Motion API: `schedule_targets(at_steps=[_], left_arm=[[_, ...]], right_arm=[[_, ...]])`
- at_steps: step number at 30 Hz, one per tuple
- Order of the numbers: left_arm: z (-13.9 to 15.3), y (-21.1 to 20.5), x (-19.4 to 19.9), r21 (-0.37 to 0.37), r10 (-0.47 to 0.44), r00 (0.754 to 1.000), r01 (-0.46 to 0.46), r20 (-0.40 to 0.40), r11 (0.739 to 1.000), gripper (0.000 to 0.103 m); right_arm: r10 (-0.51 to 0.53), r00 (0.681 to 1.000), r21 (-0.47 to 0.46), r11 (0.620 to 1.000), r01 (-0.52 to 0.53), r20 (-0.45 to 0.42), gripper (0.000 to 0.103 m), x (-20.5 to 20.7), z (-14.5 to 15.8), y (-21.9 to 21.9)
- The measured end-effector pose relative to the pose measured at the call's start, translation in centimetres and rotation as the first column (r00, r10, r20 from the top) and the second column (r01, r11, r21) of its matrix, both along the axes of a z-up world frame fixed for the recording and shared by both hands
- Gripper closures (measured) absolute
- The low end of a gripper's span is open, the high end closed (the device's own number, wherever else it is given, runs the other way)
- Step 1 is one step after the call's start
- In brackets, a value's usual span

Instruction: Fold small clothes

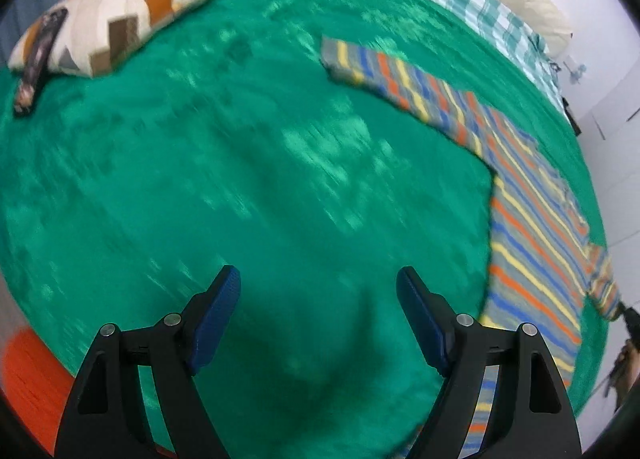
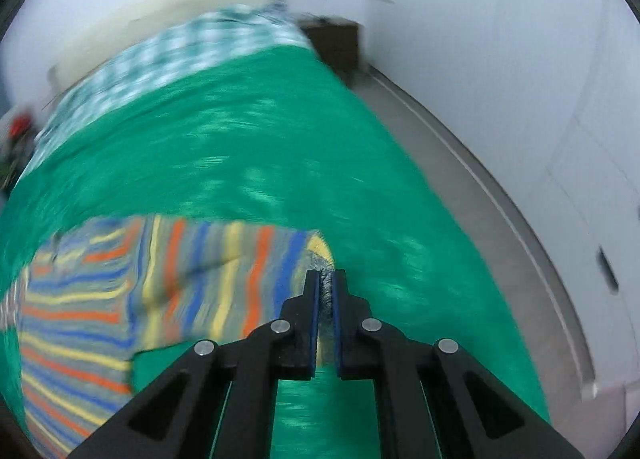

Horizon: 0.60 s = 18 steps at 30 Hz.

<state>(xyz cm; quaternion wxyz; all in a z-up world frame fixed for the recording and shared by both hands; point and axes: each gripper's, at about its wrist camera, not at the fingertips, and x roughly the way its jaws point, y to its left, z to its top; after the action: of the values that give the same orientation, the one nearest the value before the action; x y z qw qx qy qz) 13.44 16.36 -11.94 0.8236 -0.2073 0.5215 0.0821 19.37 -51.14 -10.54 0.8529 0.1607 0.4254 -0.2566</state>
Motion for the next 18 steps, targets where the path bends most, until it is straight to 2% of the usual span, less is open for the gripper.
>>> schedule_targets(at_steps=[5,8,9,11,12,13,16,18], left_arm=[[-0.6,-3.1,-0.5,-0.003,-0.058,0.998,0.058,-0.024,0.998,0.022],[-0.5,-4.2,-0.9,0.022,-0.091,0.995,0.092,-0.027,0.996,0.022],[-0.5,-4.3,-0.9,0.025,-0.096,0.995,0.096,-0.028,0.995,0.022],[-0.6,-4.4,-1.1,0.023,-0.099,0.994,0.100,-0.034,0.995,0.022],[-0.5,-4.2,-1.3,0.019,-0.096,0.995,0.097,-0.032,0.995,0.022],[-0.6,-4.2,-1.4,0.018,-0.093,0.995,0.094,-0.030,0.995,0.022],[-0.6,-3.9,-2.0,0.017,-0.081,0.997,0.082,-0.018,0.997,0.022],[-1.1,-3.9,-2.1,0.009,-0.077,0.997,0.077,-0.025,0.997,0.022]], right_arm=[[-0.093,0.991,0.121,0.987,0.105,-0.098,0.098,-1.1,-3.6,-3.1],[-0.122,0.986,0.212,0.967,0.143,-0.109,0.097,-1.8,-5.8,-4.0],[-0.126,0.990,0.233,0.963,0.138,-0.065,0.096,-2.3,-5.8,-4.2],[-0.133,0.991,0.245,0.961,0.128,0.003,0.081,-3.3,-5.5,-4.7],[-0.155,0.987,0.247,0.958,0.144,0.028,0.068,-4.2,-5.0,-5.0],[-0.175,0.983,0.263,0.952,0.155,0.053,0.064,-5.0,-4.8,-5.3],[-0.226,0.959,0.383,0.912,0.148,0.168,0.064,-9.2,-4.7,-4.7],[-0.196,0.961,0.442,0.892,0.092,0.196,0.064,-10.5,-6.0,-3.4]])
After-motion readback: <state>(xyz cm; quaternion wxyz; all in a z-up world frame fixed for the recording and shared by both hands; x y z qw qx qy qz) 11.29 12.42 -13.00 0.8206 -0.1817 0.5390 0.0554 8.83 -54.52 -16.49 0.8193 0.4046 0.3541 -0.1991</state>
